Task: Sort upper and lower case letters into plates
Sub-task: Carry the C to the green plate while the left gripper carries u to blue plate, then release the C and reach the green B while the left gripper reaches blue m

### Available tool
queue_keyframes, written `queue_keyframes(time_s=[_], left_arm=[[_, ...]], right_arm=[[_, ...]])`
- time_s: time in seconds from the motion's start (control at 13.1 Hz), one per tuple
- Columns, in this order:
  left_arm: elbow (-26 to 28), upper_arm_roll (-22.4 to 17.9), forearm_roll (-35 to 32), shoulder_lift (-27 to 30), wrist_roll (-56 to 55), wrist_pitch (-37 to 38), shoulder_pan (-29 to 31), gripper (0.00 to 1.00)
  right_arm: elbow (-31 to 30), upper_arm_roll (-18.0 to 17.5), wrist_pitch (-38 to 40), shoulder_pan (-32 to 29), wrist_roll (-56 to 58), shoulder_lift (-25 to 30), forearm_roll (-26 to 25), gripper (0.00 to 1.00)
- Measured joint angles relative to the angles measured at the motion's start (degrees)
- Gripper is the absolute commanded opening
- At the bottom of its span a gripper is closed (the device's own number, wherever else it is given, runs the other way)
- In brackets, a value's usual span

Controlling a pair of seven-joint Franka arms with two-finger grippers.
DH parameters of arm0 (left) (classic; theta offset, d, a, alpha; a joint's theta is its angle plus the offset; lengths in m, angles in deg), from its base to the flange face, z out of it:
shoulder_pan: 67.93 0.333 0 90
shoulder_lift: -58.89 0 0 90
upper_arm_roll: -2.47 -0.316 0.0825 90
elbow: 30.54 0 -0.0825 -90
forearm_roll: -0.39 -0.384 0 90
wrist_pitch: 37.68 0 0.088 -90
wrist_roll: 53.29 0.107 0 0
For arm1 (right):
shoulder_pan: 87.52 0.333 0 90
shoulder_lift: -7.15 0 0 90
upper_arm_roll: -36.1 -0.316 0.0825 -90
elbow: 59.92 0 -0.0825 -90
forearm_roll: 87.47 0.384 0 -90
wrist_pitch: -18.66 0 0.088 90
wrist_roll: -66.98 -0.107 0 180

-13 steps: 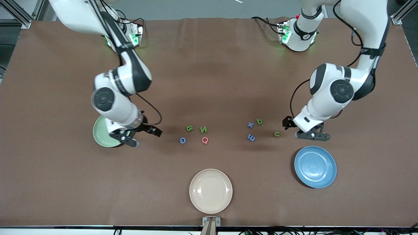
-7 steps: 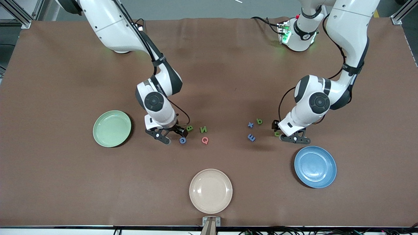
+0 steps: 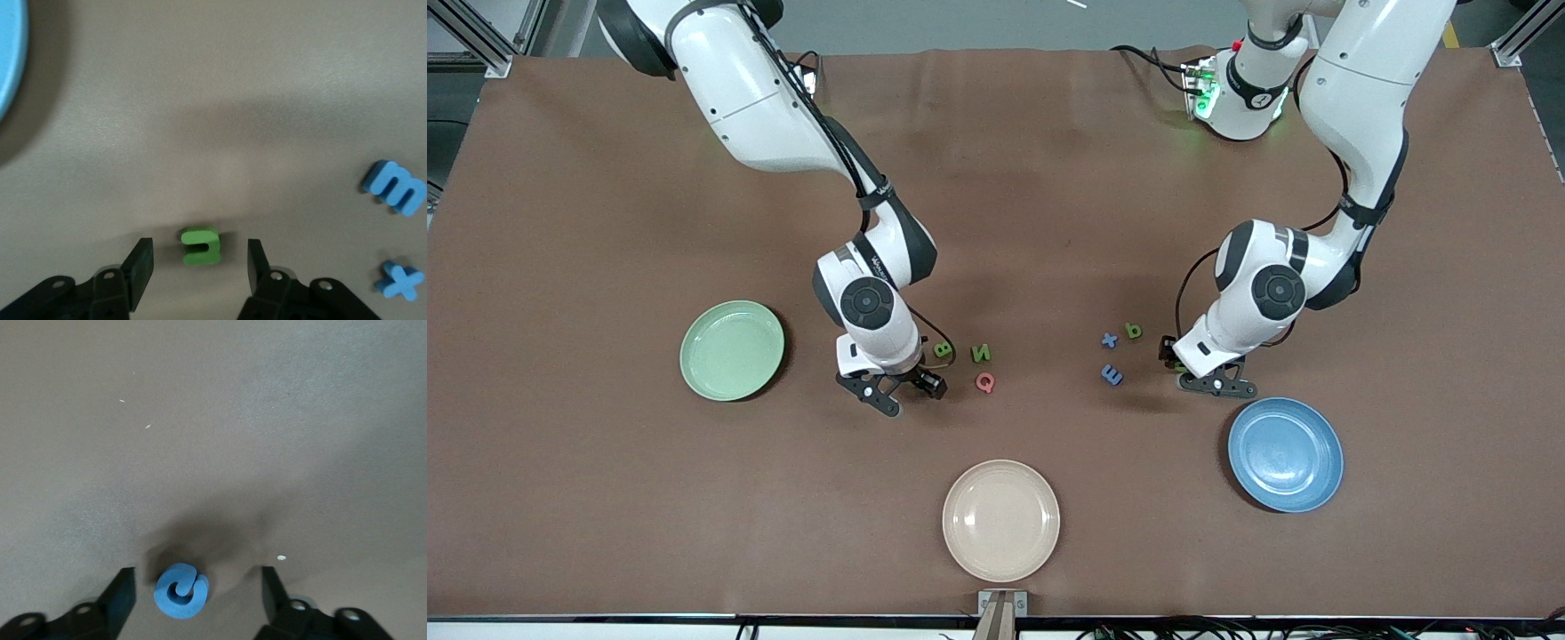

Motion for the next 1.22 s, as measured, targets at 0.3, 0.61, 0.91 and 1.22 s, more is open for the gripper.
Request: queue_keyframes(time_s=[0.3,0.61,0.91,1.22], left_arm=[[0.0,-0.2,0.0,-1.1,-0.7,-1.1,0.0,0.13],[-0.1,-0.1,0.0,-0.6,-1.2,-1.2,0.0,0.0],[-5.5,-1.5,0.0,0.7,-0.9,2.4,2.6,0.0],[-14.2,-1.9,-6.5,0.8,2.8,7.9,9.7,0.23]], right_arm=[[0.9,0.0,0.6,0.4,-1.7,-0.4,0.0,0.22],[1.1,0.0,0.9,0.5,-2.1,-0.4,0.0,0.0],[1.3,1.0,6.3,-2.0,5.2,0.7,-0.1,0.0],[-5.4,1.4,11.3,-11.8,25.1,10.1,-0.1,0.0]])
